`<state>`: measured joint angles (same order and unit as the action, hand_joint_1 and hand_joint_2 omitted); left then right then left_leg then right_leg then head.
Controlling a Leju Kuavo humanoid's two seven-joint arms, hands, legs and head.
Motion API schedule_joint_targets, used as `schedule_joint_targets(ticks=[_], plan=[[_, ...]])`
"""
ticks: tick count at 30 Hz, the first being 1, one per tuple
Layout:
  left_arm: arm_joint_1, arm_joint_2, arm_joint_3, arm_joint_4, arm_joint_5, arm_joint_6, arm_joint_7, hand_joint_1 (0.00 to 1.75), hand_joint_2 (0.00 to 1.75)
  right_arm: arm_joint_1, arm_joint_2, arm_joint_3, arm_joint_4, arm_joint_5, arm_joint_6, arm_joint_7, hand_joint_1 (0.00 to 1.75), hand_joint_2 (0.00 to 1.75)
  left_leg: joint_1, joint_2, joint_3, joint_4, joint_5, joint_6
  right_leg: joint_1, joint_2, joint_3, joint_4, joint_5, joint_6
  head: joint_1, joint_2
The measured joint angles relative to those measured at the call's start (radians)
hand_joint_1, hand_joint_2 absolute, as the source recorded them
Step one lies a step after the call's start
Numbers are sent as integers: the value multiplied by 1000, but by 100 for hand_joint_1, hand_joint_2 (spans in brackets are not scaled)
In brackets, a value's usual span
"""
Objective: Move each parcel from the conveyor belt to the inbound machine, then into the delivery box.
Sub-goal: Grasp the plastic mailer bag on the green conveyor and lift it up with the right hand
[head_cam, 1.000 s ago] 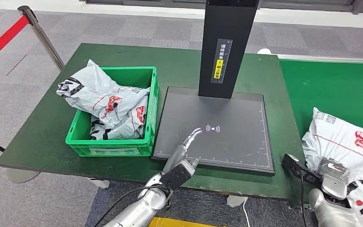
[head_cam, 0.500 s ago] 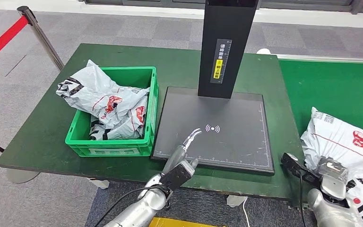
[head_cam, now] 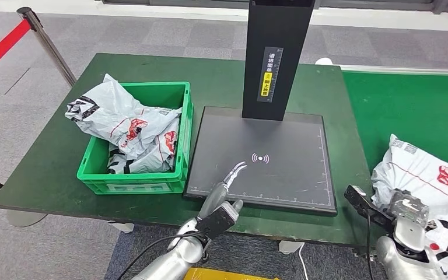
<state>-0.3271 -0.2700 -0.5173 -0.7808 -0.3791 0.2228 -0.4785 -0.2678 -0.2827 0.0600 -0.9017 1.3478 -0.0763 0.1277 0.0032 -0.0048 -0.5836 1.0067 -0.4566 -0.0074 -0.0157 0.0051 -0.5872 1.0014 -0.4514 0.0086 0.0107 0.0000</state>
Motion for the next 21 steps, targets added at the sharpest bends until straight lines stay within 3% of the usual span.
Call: schedule_joint_targets(ticks=[9,21], plan=[[12,6,0,-12,-5,3,0,0,0,20,0,-5,-117,16,24,-5,175,175,0,0,-1,0,0,0,0,0,-1,0,0,0,0,0],[12,6,0,-15,-9,3,0,0,0,24,-1,-5,-141,15,26,-17,175,175,0,0,-1,0,0,0,-1,0,-1,0,0,0,0,0]])
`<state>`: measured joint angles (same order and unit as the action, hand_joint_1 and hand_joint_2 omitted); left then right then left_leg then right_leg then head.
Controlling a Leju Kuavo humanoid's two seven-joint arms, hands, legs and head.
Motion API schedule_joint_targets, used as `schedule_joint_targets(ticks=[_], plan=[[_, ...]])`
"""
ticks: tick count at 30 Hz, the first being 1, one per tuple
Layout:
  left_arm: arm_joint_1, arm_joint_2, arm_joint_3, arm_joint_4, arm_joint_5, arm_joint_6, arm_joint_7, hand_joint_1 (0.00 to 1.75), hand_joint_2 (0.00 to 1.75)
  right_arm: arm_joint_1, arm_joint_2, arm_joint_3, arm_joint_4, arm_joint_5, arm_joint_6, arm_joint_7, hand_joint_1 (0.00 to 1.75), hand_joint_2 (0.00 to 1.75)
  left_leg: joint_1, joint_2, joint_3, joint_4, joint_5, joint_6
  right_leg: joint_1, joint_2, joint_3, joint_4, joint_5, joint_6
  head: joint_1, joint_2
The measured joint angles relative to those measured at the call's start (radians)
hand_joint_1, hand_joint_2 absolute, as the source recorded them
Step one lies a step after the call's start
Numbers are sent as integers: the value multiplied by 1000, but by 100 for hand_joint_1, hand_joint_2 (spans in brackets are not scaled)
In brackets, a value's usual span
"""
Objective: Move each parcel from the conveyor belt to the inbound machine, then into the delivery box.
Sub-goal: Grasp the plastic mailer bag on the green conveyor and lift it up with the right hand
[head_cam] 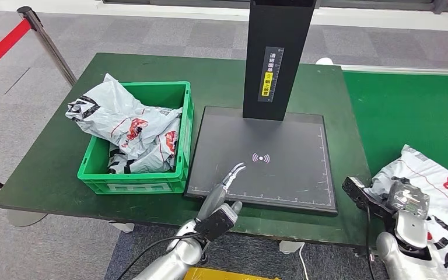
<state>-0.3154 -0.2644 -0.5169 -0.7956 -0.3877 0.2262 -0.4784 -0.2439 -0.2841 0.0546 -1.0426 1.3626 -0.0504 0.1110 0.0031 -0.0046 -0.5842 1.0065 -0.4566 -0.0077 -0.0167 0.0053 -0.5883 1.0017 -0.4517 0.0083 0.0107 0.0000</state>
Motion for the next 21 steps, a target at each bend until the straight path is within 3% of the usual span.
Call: schedule_joint_targets(ticks=[21], plan=[[19,6,0,-16,-11,6,10,0,0,112,29,-44,-243,-1,-76,-1,175,175,0,-1,-1,0,0,0,0,-1,0,0,0,0,0,0]])
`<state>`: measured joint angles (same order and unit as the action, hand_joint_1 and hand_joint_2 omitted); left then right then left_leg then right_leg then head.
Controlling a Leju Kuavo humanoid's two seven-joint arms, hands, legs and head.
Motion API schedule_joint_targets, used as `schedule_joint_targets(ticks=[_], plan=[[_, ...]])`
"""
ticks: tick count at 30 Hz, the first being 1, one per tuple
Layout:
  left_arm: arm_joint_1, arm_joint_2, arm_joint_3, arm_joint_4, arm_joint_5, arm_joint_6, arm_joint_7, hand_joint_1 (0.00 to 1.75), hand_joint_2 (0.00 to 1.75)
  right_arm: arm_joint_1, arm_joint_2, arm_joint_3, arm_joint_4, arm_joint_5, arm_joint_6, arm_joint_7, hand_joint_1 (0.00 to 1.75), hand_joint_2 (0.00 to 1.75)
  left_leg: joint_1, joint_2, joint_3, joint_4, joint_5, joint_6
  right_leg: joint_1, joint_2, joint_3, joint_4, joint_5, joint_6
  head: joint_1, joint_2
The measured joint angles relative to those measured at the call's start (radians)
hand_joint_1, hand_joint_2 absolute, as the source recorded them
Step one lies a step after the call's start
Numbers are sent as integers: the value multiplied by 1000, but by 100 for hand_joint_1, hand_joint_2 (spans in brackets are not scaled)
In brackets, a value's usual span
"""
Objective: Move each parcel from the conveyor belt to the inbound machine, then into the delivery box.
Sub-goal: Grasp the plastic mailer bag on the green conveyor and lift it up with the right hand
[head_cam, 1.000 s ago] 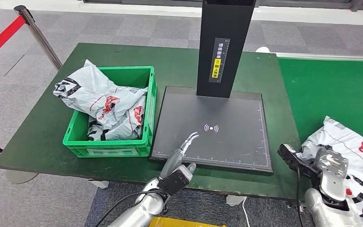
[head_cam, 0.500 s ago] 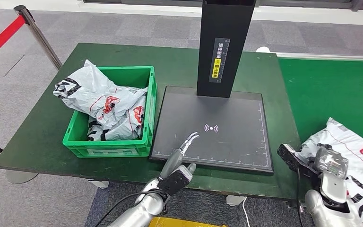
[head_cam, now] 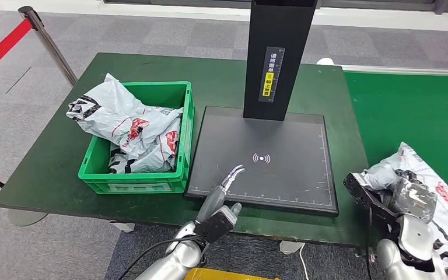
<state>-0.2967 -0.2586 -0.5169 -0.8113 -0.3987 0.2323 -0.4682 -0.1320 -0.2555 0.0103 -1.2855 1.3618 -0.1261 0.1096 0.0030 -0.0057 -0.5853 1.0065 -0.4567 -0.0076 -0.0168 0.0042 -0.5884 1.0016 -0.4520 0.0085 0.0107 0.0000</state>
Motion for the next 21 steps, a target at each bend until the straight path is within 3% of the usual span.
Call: schedule_joint_targets(ticks=[11,21], plan=[[0,0,0,0,-9,-2,-8,0,0,24,33,-3,-128,-11,13,-11,175,175,0,0,0,0,0,0,0,0,0,0,0,0,0,0],[-3,-6,0,0,-14,-10,-24,0,0,-12,53,6,-134,-33,48,-43,175,175,0,-1,0,0,0,0,0,0,0,0,0,0,0,0]])
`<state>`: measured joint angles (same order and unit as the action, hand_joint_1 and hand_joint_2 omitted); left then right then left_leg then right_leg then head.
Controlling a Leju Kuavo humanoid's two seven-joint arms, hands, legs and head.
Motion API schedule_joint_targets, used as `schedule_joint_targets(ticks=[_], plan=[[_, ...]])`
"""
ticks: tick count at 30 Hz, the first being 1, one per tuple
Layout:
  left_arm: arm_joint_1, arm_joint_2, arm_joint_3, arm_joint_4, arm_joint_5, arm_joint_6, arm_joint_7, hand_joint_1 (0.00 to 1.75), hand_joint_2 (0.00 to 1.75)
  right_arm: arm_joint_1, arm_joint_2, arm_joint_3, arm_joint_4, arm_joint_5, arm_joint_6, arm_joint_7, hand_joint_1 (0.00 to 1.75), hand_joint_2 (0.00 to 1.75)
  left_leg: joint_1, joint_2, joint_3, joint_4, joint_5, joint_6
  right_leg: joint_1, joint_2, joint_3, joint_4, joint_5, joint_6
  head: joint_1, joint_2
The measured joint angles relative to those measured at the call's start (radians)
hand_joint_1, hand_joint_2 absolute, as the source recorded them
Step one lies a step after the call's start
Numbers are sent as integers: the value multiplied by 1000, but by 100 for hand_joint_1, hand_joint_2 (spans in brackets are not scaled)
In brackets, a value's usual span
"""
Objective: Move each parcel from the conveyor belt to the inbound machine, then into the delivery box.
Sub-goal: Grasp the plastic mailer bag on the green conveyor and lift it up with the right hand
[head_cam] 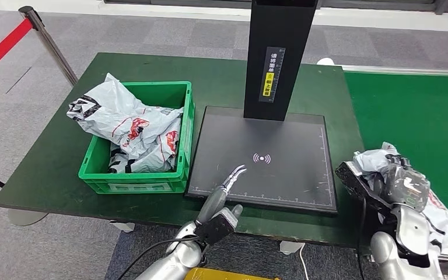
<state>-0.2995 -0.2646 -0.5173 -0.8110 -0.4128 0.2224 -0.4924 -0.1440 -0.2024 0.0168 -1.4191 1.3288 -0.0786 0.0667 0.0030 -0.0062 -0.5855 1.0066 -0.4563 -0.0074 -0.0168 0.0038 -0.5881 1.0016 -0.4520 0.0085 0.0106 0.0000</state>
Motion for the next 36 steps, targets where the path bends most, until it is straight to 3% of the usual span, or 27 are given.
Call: schedule_joint_targets(ticks=[16,23,30,36], plan=[[-3,0,-15,-11,-1,4,-37,0,0,-43,12,57,42,-41,1,-24,175,175,0,0,0,0,0,0,0,0,0,0,0,0,0,0],[-17,0,-85,-78,-15,21,-54,0,0,-154,25,168,186,-95,-9,-31,175,175,0,0,0,0,1,0,0,0,0,1,0,0,0,0],[-30,0,-129,-124,-31,48,-55,0,0,-306,75,290,361,-144,-21,-31,175,175,0,1,1,0,2,-1,0,1,0,1,1,0,0,0],[-35,0,-144,-125,-19,50,-67,0,0,-385,121,332,457,-186,-43,-33,175,175,0,1,0,0,2,-1,0,1,0,1,1,0,0,0]])
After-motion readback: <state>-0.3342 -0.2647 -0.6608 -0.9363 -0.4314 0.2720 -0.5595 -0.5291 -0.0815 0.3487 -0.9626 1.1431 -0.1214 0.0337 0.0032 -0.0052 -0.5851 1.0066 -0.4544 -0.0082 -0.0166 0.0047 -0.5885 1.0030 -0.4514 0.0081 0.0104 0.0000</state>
